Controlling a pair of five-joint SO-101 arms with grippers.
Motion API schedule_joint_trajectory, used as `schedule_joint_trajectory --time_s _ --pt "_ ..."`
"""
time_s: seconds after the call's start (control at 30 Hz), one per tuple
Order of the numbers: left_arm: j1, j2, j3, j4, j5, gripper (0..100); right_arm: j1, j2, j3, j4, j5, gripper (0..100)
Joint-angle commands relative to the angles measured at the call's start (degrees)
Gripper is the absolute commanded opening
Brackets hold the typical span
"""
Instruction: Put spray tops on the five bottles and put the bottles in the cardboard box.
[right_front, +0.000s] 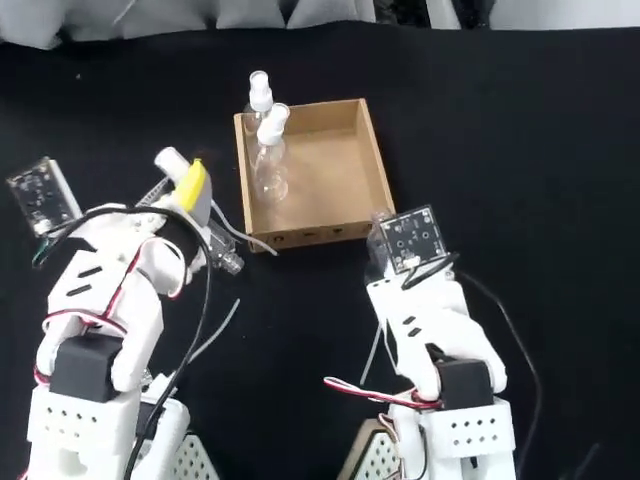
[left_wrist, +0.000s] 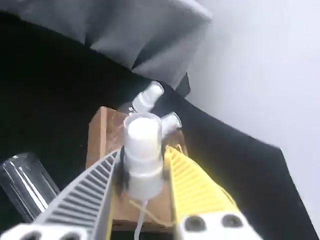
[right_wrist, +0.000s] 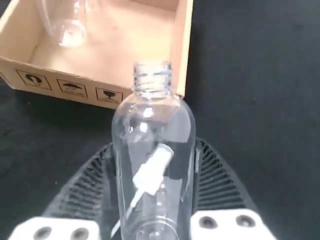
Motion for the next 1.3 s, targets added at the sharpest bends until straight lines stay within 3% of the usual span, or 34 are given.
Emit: schedule_joint_trajectory --time_s 0.0,0.17,0.4,0.73,0.97,1.27 --pt "-1.01 -1.32 -1.01 -1.41 2.11 3 -1.41 -1.27 1.19 -5.71 -0.44 7.8" --pt "-1.01 -1.32 -1.10 -1.49 5.36 3 -2.29 -1.27 4.35 -13.45 0.00 7.8" --pt "-1.10 -1.41 -1.36 -1.49 7.91 3 -12.04 -1.27 7.52 -18.81 0.00 7.8" --pt "-7.60 -1.41 -1.01 -4.57 9.85 3 -21.01 -1.27 7.52 -22.68 0.09 7.8" --pt "-11.30 -1.41 -1.27 -4.57 13.54 3 -27.34 -1.27 7.87 -22.77 10.02 7.8" --pt "-14.02 -1.49 -1.54 -4.57 15.12 3 -29.45 -1.27 8.04 -22.77 11.60 7.8"
